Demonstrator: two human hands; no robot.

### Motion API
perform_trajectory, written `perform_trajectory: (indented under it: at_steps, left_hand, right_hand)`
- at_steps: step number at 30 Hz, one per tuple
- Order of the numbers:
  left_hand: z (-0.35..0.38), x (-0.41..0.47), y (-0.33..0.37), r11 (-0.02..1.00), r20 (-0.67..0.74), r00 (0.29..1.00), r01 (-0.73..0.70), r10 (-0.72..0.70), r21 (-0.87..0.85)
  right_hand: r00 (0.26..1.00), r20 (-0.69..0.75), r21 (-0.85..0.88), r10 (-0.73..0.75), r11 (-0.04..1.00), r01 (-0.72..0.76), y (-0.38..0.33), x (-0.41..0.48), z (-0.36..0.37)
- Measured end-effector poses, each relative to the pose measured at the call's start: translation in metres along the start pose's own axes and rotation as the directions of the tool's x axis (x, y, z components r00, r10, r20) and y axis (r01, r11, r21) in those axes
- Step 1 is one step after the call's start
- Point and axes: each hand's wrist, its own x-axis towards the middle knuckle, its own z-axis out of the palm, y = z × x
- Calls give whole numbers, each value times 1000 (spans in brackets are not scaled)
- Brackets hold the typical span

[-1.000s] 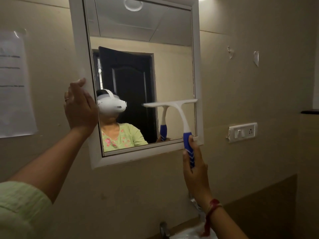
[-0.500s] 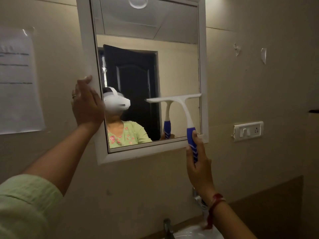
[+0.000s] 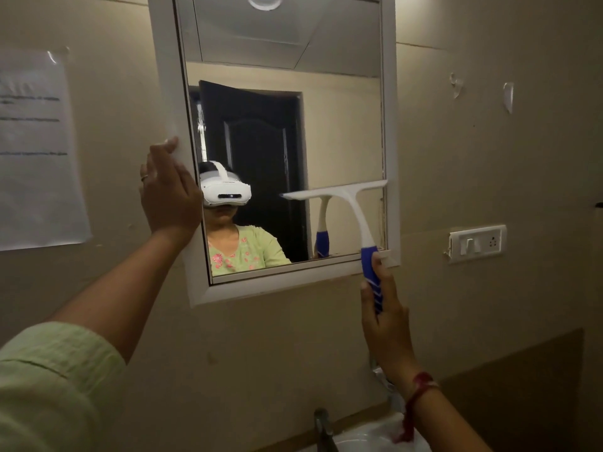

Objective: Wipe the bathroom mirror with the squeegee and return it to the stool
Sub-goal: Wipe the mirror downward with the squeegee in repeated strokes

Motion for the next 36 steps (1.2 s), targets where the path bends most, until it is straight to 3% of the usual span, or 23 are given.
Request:
perform_trajectory:
  at_steps: [6, 14, 21, 30, 36]
  left_hand:
    - [0, 0, 0, 1000, 5, 1000, 7, -7, 5]
    - [1, 1, 0, 1000, 10, 1000, 1, -2, 23]
    - [1, 0, 1, 999, -10, 1000, -23, 24, 45]
    - [3, 0, -1, 997, -16, 999, -32, 33, 74]
    - [2, 0, 2, 997, -21, 1000, -22, 23, 71]
  right_hand:
    - [998, 36, -41, 60, 997, -58, 13, -47, -2]
    - [999, 7, 65, 50, 997, -50, -1, -9, 1]
    - [991, 38, 28, 127, 991, -128, 16, -60, -1]
    - [994, -15, 71, 106, 992, -105, 3, -39, 0]
    - [981, 16, 59, 195, 979, -195, 9, -74, -4]
